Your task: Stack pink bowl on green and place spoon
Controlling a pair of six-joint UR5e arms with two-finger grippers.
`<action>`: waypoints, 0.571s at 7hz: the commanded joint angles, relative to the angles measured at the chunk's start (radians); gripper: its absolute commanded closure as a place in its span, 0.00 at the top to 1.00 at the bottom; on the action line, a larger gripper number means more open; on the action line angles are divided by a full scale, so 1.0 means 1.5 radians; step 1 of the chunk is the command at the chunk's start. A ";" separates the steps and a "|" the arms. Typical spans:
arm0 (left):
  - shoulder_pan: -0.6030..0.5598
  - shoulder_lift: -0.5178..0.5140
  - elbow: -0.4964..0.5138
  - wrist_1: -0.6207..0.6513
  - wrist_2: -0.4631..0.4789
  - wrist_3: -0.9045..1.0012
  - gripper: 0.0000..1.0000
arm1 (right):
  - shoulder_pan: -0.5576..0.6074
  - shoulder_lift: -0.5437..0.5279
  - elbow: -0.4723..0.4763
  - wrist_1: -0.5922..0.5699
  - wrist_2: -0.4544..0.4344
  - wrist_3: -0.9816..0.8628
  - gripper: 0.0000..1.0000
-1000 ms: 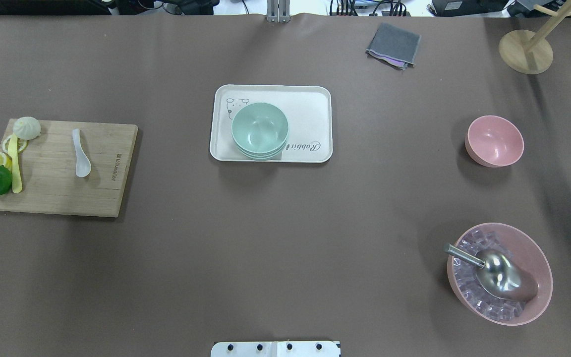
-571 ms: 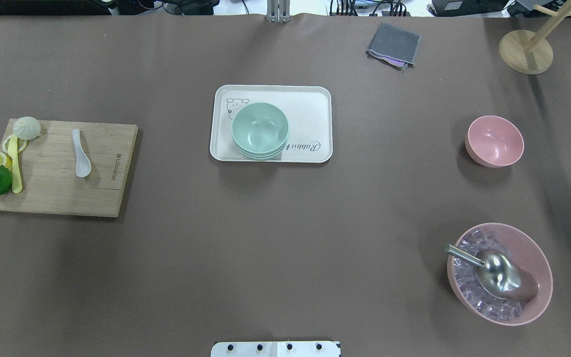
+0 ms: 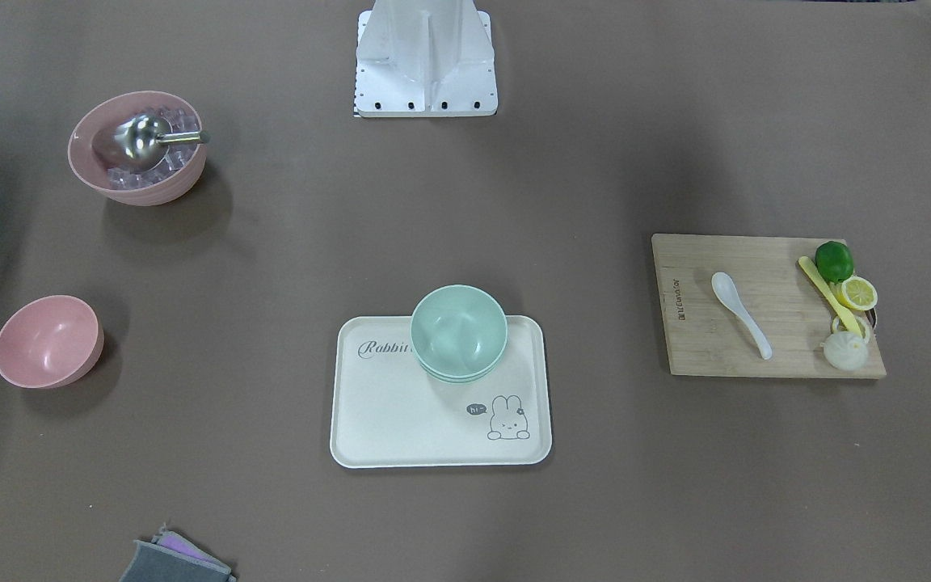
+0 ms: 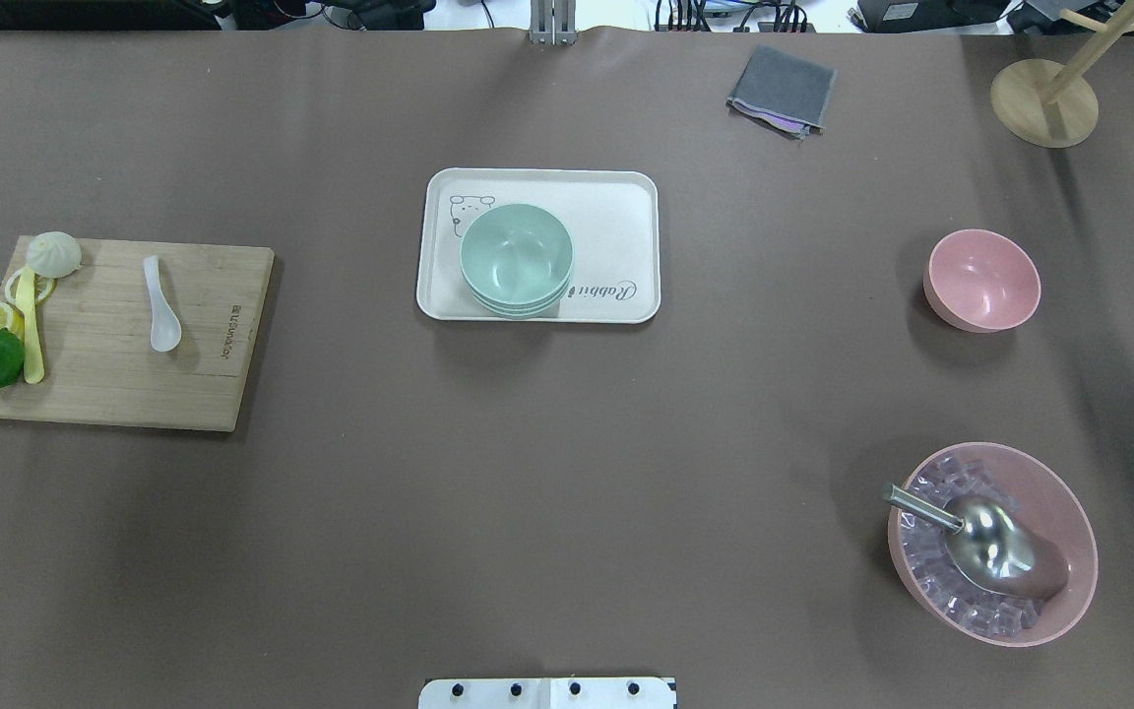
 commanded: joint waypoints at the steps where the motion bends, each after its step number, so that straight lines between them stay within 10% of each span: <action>1: -0.001 0.015 -0.012 0.000 -0.022 0.004 0.99 | 0.001 -0.005 -0.002 -0.002 0.008 0.004 1.00; 4: 0.007 0.004 -0.026 -0.026 -0.049 -0.129 0.99 | -0.089 0.034 -0.003 0.006 0.009 0.173 1.00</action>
